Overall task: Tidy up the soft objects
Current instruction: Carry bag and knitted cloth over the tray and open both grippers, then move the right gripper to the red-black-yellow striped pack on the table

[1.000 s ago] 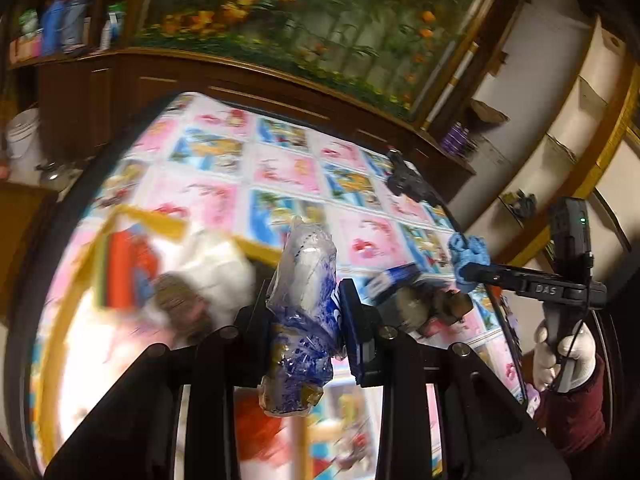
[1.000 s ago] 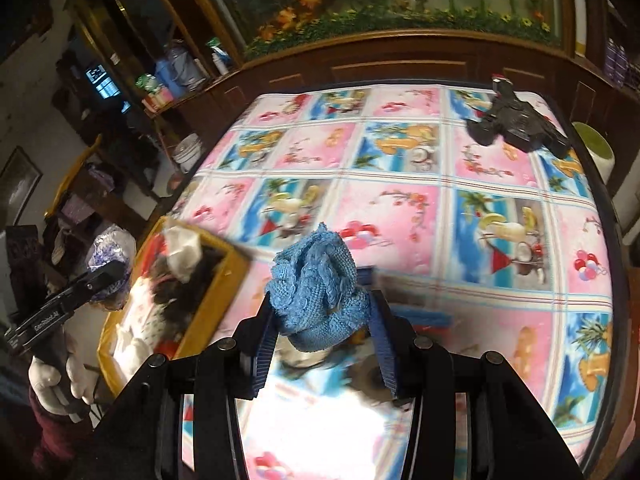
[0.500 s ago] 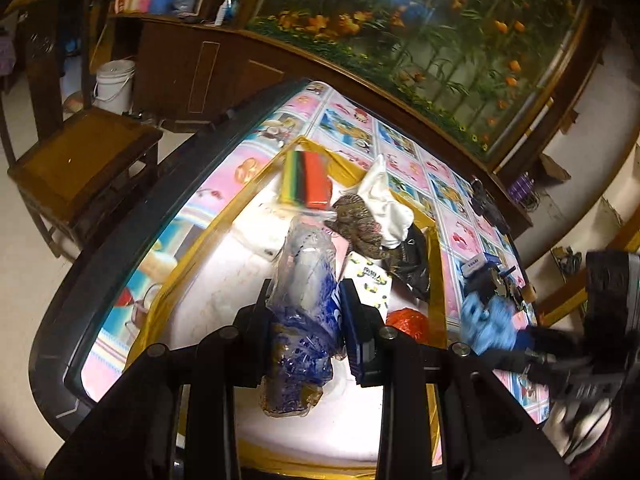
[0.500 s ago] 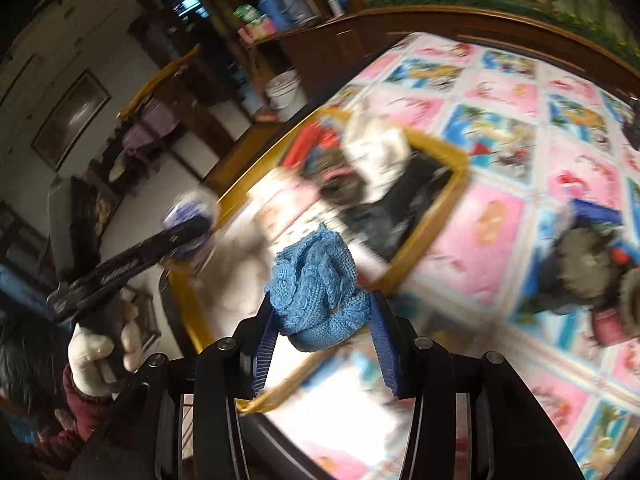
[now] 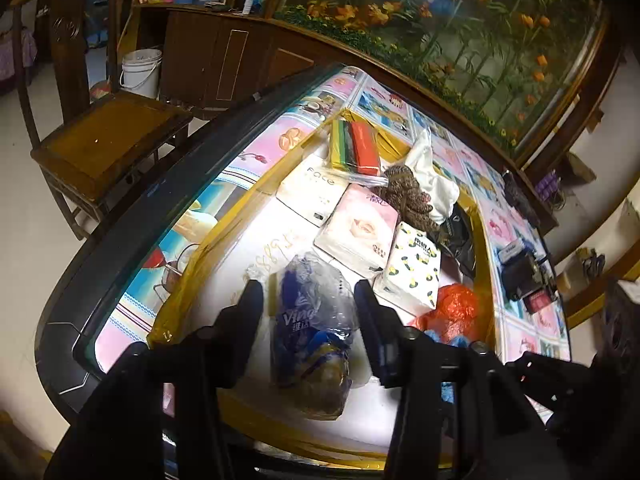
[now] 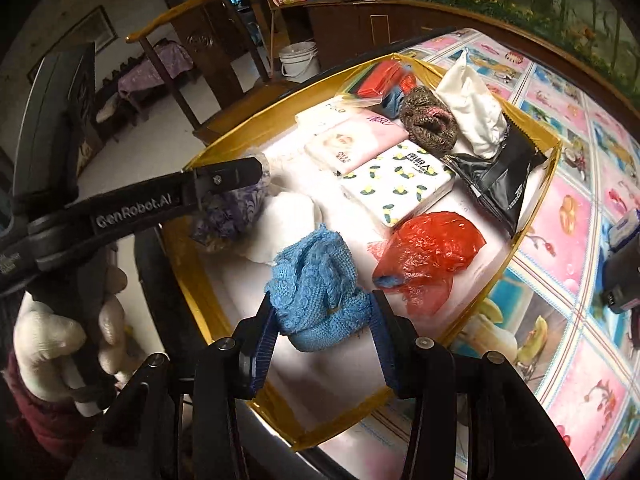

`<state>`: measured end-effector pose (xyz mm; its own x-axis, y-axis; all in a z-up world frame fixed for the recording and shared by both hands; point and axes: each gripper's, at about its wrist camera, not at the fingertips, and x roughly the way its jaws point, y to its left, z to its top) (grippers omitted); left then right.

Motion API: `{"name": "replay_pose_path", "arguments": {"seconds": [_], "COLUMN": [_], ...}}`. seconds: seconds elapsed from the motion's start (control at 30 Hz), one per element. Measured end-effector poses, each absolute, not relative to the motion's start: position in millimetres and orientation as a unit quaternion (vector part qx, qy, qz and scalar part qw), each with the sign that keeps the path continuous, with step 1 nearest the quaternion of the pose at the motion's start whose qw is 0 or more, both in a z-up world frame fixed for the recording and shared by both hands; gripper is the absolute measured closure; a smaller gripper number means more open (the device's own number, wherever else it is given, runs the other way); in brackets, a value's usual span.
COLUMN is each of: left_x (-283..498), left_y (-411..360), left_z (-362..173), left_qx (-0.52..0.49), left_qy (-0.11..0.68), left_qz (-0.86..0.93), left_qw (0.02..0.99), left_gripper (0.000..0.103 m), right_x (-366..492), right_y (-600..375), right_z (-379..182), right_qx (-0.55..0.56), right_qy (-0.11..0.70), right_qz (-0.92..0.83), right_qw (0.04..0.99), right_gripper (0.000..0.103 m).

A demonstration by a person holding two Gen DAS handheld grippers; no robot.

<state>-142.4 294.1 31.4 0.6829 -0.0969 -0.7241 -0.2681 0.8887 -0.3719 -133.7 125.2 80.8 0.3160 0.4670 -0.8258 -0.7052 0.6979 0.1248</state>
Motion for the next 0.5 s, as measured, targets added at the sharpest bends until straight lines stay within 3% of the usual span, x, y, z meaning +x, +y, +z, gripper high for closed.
{"name": "replay_pose_path", "arguments": {"seconds": [0.1,0.2,0.27,0.33,0.5], "left_x": [-148.6,-154.9,-159.1,-163.8,-169.6], "left_y": [299.3,302.6,304.6,306.7,303.9], "left_z": [35.1,42.3,47.3,52.3,63.6], "left_qx": [-0.257,-0.269,-0.278,-0.287,-0.29], "left_qy": [0.378,0.359,0.349,0.337,0.319], "left_qz": [0.037,0.035,0.035,0.037,0.026], "left_qw": [0.889,0.893,0.894,0.896,0.902], "left_gripper": [0.055,0.055,0.042,0.037,0.037], "right_x": [-135.6,-141.3,-144.4,-146.5,-154.7], "right_y": [127.1,133.6,132.7,128.2,108.4], "right_z": [79.3,82.2,82.0,84.9,97.5], "right_qx": [-0.127,-0.114,-0.102,-0.092,-0.068], "right_qy": [0.459,0.459,0.448,0.433,0.396], "right_qz": [0.361,0.36,0.361,0.36,0.355], "right_qw": [0.801,0.805,0.812,0.821,0.844], "right_gripper": [0.055,0.041,0.03,0.026,0.021]}}
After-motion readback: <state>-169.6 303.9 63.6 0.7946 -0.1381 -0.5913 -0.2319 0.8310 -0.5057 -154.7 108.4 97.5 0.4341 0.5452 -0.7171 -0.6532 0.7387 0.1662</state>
